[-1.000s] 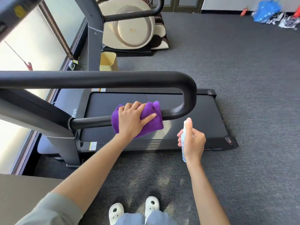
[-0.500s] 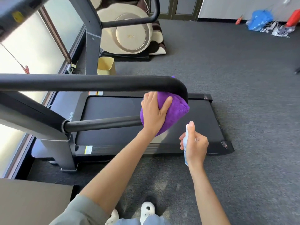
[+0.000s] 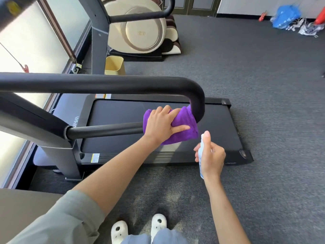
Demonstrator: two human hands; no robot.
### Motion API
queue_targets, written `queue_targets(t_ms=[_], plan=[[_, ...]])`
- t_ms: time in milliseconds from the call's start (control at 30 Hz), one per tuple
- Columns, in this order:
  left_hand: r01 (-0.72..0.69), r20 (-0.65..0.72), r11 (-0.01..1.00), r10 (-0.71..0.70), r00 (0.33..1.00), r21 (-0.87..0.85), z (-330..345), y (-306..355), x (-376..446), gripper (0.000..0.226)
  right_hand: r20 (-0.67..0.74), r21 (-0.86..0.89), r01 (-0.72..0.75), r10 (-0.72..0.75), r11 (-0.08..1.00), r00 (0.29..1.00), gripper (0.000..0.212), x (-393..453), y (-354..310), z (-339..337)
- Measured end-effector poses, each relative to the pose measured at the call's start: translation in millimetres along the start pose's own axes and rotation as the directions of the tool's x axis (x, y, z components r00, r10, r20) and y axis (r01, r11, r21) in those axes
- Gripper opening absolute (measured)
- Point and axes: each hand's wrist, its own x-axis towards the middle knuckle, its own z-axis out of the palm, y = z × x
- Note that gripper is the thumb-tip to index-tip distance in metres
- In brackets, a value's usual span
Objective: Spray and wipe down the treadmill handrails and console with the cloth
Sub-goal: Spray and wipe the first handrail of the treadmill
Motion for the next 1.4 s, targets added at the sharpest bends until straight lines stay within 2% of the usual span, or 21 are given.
queue_targets(t_ms=[133,200,267,333,433,533,700,767,867,900,1033,1133,1233,1333,1400], plan=[[0.097,0.030,0.981,-0.103,0.994,0.166,-12,-28,-14,0.091,0.016,0.017,0.014,-0.014,1.000,1.000,0.069,0,-1,5],[0.128,0.007,0.983,-0.130,0.992,0.131,-15,-31,-20,0.082,0.021,0.032,0.002,-0.003,0.999,1.000,0.068,1,1,7],[0.085,0.028,0.996,-0.086,0.996,0.009,-13,-20,-26,0.077,0.027,0.046,-0.007,0.006,0.999,1.000,0.068,2,3,7],[0.069,0.031,0.996,-0.071,0.997,0.057,-6,-2,-23,0.078,0.024,0.035,-0.010,0.009,0.999,1.000,0.068,3,6,6],[0.144,0.088,0.979,-0.158,0.984,0.146,-2,20,1,0.087,0.031,0.038,-0.021,0.020,0.999,0.999,0.068,2,9,5],[0.088,0.175,0.986,-0.112,0.978,0.143,-3,12,15,0.092,0.036,0.032,-0.018,0.017,0.999,0.999,0.069,2,9,8],[0.036,0.178,0.991,-0.058,0.982,0.127,-13,-23,-9,0.091,0.059,0.041,-0.023,0.021,0.999,0.998,0.069,3,6,20],[0.031,0.237,0.994,-0.055,0.970,0.104,-26,-49,-22,0.092,0.061,0.042,-0.033,0.030,0.999,0.998,0.070,4,5,25],[0.046,0.405,0.999,-0.045,0.913,0.007,-48,-87,-34,0.095,0.052,0.051,-0.043,0.040,0.998,0.998,0.070,6,4,29],[0.052,0.423,0.999,-0.049,0.905,0.005,-51,-94,-36,0.096,0.046,0.051,-0.042,0.039,0.998,0.998,0.069,6,3,30],[-0.014,0.251,0.995,-0.012,0.968,0.098,-38,-70,-27,0.098,0.020,0.053,-0.043,0.042,0.998,0.999,0.067,3,6,26],[-0.029,0.232,0.992,0.000,0.973,0.122,-13,-13,2,0.098,-0.006,0.019,-0.029,0.030,0.999,1.000,0.068,0,8,22],[0.013,0.161,0.996,-0.027,0.987,0.087,-2,22,14,0.099,-0.018,-0.007,0.000,-0.001,1.000,1.000,0.071,-5,5,22],[-0.037,0.222,0.999,0.031,0.974,0.021,-9,-3,2,0.096,-0.003,-0.021,0.005,-0.005,1.000,1.000,0.075,-12,0,29],[-0.029,0.261,0.999,0.023,0.965,0.020,-20,-35,-15,0.092,0.019,-0.023,0.005,-0.004,1.000,1.000,0.076,-16,-4,38]])
